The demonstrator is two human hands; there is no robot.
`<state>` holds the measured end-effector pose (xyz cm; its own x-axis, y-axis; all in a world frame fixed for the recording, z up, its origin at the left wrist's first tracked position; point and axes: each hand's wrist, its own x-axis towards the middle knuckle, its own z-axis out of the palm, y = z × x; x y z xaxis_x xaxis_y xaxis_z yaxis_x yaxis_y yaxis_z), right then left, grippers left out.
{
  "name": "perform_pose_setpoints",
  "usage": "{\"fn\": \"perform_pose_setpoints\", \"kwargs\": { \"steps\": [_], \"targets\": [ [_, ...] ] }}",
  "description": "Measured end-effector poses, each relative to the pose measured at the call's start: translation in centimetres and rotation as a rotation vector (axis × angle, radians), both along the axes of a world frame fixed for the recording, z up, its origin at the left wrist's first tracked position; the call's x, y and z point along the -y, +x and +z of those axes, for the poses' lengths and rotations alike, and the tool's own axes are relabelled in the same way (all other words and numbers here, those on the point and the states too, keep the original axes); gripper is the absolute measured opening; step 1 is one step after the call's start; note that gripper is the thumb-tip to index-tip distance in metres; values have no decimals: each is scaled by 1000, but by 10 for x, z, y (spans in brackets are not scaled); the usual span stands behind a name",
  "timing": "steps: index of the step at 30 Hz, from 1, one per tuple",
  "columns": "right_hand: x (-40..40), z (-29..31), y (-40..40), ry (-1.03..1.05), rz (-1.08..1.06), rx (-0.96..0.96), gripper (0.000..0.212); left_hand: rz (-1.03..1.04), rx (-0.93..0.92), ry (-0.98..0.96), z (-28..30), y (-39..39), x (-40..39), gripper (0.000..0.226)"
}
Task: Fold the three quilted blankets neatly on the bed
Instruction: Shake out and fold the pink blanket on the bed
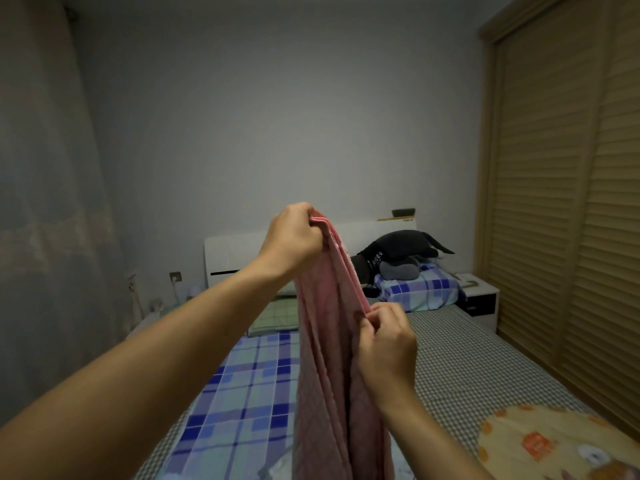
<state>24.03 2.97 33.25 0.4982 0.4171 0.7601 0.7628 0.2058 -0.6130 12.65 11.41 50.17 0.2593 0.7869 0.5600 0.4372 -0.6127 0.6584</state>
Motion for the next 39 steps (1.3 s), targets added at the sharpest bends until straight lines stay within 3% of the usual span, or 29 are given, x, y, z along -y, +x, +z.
{"fn": "perform_pose_setpoints", "kwargs": {
  "steps": [3,9,11,14,20,22,23,25,26,30,32,34,37,39],
  "targets": [
    [3,-2,2,32,-18,-39,10,20,-20,17,-1,-2,2,32],
    [8,-7,-2,-45,-29,-52,15,93,-86,161,-3,0,7,28],
    [12,-2,-3,-38,-7,-139,17,120,-108,192,-4,-3,6,27],
    [1,37,20,-67,47,-396,15,169,-45,188,1,-14,4,27],
    [-27,174,56,59,21,-140,16,233,231,198,48,-37,5,13],
    [-26,186,38,-31,177,-56,16,278,334,124,57,-53,-3,15],
    [-22,182,30,-136,365,-82,17,339,351,80,54,-64,-9,16],
    [-11,165,14,-377,765,-195,15,518,256,12,33,-87,-18,16],
    [-6,154,10,-454,865,-207,13,542,210,-14,16,-93,-21,14],
    [-2,104,-4,-627,900,-151,9,267,231,-150,-60,-104,-26,16],
    [-3,71,-9,-716,886,-164,7,188,114,-114,-88,-108,-20,14],
    [-2,41,-12,-759,863,-201,6,-6,-205,-134,-105,-105,0,18],
    [0,12,-19,-783,890,-201,9,-306,-653,-439,-126,-91,37,32],
    [0,2,-21,-797,891,-208,13,-365,-824,-440,-138,-84,46,32]
  ]
}}
